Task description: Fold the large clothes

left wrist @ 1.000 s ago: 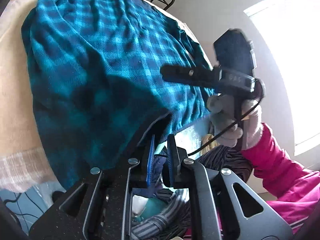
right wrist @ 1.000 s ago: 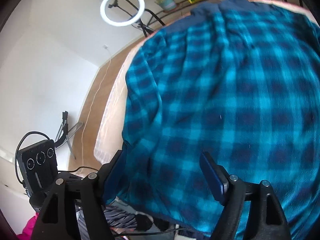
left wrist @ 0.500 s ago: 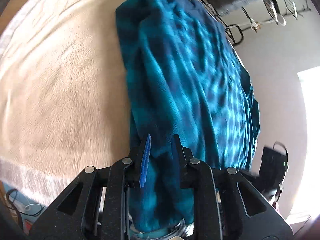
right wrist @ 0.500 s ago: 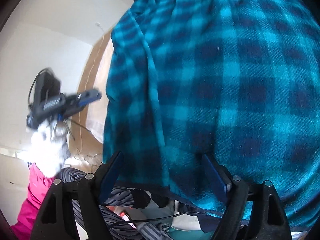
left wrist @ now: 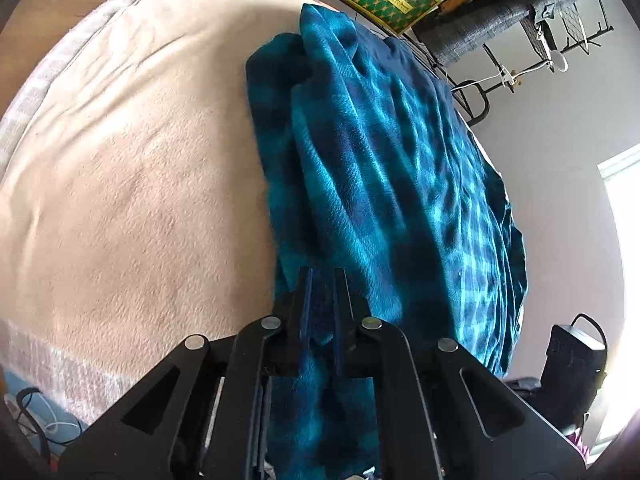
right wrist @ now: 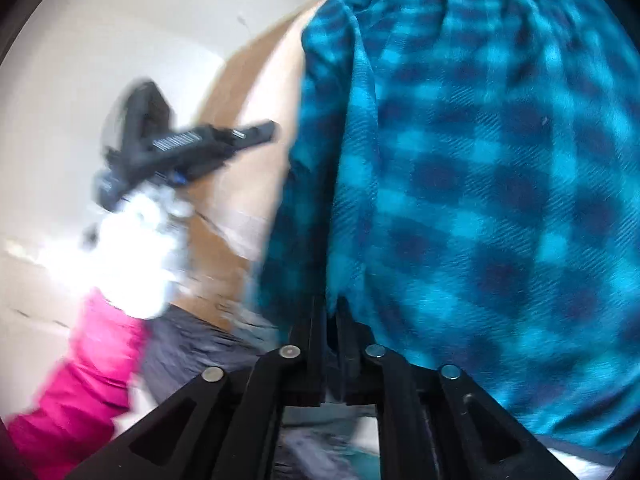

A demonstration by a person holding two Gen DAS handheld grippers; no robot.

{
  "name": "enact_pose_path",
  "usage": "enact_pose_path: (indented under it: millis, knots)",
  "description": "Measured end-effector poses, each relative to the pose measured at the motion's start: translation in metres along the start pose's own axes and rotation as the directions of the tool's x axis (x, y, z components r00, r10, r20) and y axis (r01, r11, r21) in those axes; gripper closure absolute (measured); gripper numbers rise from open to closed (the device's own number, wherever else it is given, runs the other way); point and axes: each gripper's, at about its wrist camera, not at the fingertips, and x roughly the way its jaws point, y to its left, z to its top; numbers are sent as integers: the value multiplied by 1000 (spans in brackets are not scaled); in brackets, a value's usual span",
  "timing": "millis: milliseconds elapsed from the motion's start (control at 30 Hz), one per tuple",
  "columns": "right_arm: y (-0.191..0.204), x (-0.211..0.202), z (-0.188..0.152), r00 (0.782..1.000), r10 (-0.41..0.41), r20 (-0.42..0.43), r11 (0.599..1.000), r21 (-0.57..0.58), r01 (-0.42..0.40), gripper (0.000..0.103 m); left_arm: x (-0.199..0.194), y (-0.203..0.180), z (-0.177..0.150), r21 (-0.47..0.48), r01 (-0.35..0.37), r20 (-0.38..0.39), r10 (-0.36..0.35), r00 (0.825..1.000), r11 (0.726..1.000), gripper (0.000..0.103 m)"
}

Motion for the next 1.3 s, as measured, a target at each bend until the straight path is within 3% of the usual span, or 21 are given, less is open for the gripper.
enact_pose_path:
  millis: [33,200,267,333,433,667,833,1133,1200,1300]
  knots:
    - [1,-1,2,999,-33,-7,999,-14,32,51,-1,1,0,-1,-2,1,2,1000,1000,97]
    - [9,-45,32,996,-3,88,998,-61,8,50,-15,5,28,-11,6,47,-5,999,1000,97]
    - [14,-69,58,989,0,149,996,-88,13,45,-18,10,47,-28,20,67,-19,998,999,88]
    - [17,-84,79,983,11,183,994,-113,10,42,-19,19,69,-43,40,81,-36,996,998,70]
    - [22,-91,133,976,17,216,989,-146,15,40,-13,36,99,-84,94,96,-86,992,992,70]
    - [17,-41,233,979,13,205,981,-192,27,36,25,74,152,-163,153,102,-137,985,975,70]
    - [2,9,284,982,14,188,983,-184,22,32,47,80,171,-136,183,79,-173,982,974,70]
    - [-23,71,337,984,49,171,989,-143,-24,28,72,88,181,-109,195,53,-191,980,975,70]
    - [-26,80,344,982,90,165,988,-135,-68,31,75,88,181,-104,198,55,-193,980,975,71]
    - [-24,87,348,977,154,145,981,-143,-133,53,79,86,182,-102,205,49,-201,978,973,90]
